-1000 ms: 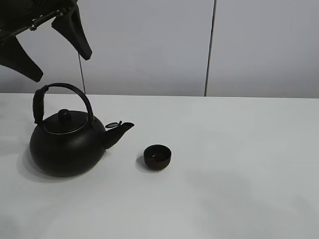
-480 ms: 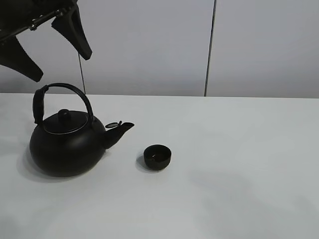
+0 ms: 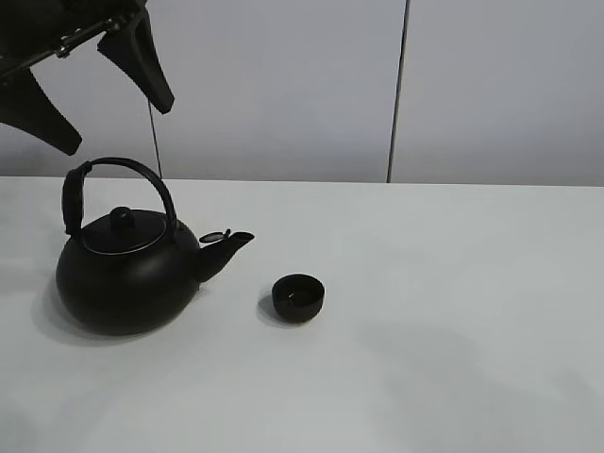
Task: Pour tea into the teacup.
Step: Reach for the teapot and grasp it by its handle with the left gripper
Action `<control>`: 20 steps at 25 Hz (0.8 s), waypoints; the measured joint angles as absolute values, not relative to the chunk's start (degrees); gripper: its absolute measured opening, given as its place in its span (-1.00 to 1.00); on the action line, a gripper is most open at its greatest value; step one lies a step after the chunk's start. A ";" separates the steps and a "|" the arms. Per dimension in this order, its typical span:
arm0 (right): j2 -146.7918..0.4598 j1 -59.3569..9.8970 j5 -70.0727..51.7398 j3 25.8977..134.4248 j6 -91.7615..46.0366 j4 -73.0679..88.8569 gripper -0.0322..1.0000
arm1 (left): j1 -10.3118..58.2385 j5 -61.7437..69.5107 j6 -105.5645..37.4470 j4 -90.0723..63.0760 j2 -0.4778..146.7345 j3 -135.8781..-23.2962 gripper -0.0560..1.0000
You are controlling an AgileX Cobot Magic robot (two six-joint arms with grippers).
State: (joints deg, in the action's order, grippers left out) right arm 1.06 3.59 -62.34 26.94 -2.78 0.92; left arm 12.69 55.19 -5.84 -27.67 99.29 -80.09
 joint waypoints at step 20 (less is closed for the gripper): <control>1.06 3.59 -62.34 26.94 -2.78 0.92 0.30 | 12.69 54.33 -7.26 -27.67 98.87 -80.09 0.42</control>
State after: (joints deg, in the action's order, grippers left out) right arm 1.06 3.59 -62.34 26.94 -2.78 0.92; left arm 12.69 54.33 -7.26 -27.67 98.87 -80.09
